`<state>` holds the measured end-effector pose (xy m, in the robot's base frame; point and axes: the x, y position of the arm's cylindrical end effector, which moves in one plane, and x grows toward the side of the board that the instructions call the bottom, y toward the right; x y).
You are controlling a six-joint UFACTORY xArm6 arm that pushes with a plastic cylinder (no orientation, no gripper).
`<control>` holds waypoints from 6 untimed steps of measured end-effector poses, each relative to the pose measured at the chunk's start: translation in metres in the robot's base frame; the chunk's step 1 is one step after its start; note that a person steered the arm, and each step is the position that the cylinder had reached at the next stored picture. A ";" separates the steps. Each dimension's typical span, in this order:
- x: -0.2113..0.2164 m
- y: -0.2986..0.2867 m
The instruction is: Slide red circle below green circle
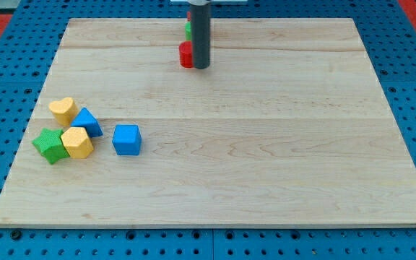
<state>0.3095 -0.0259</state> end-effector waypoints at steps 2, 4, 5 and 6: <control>0.017 -0.057; -0.012 -0.071; -0.016 -0.052; -0.014 -0.023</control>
